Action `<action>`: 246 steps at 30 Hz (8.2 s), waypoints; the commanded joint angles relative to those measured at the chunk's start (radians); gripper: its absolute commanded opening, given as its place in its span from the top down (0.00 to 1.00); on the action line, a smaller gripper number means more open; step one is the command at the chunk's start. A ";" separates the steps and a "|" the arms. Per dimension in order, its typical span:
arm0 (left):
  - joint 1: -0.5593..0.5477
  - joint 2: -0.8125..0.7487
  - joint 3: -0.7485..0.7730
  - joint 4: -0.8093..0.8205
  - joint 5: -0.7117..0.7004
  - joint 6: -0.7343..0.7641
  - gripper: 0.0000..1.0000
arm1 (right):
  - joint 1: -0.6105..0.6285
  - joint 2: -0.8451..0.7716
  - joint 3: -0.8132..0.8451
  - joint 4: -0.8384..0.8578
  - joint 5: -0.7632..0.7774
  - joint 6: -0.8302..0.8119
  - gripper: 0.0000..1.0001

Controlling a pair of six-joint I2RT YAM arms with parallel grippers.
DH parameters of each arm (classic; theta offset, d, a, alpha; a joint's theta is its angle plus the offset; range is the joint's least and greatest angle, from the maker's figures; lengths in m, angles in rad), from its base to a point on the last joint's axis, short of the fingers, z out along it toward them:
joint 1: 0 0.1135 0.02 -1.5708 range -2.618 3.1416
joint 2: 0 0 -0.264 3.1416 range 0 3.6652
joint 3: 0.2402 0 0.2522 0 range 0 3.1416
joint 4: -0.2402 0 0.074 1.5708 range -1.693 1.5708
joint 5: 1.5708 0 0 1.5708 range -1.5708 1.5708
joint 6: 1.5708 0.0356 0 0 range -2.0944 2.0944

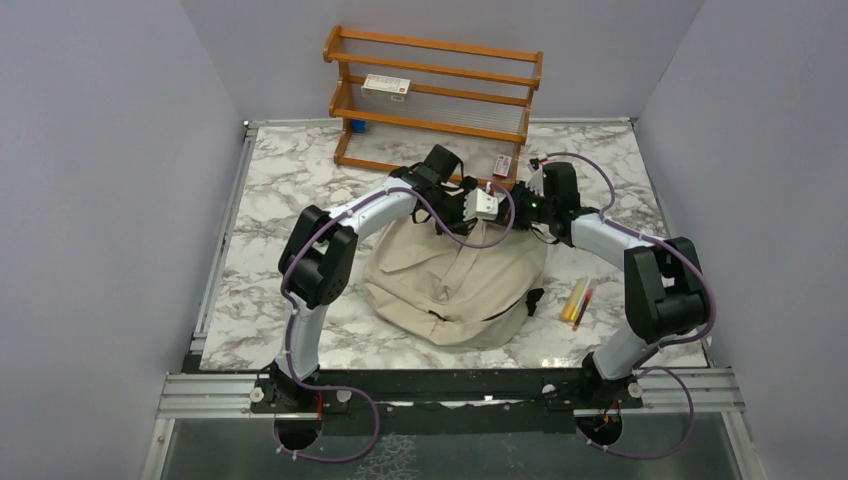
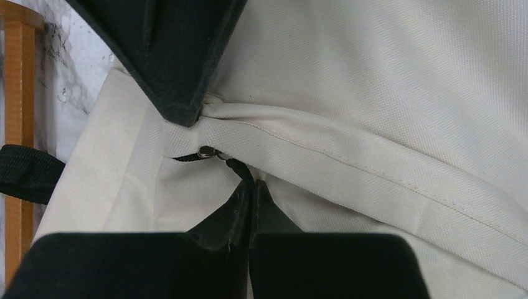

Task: Pack the student bag
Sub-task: Unzip the student bag at the center of the board, then pick up the stationery from the center of the board, then place the stationery in the student bag.

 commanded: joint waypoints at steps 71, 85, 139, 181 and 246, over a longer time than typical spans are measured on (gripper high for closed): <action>-0.092 -0.848 -0.858 0.359 -0.254 -0.645 0.61 | -0.045 0.000 0.188 -0.109 0.100 -0.072 0.80; 0.090 -1.097 -0.927 0.461 -0.850 -1.173 0.25 | -0.044 -0.325 0.041 -0.233 0.170 -0.111 0.69; 0.565 -0.218 -0.499 0.009 -0.460 -0.327 0.38 | -0.045 -0.670 -0.173 -0.501 -0.082 -0.099 0.69; 0.195 -0.771 -0.502 0.206 -0.244 -0.568 1.00 | -0.044 -0.767 -0.090 -0.330 -0.150 0.100 0.56; -0.387 -0.661 -0.564 0.525 -0.440 -0.774 0.99 | -0.045 -0.668 -0.071 -0.542 -0.283 -0.110 0.64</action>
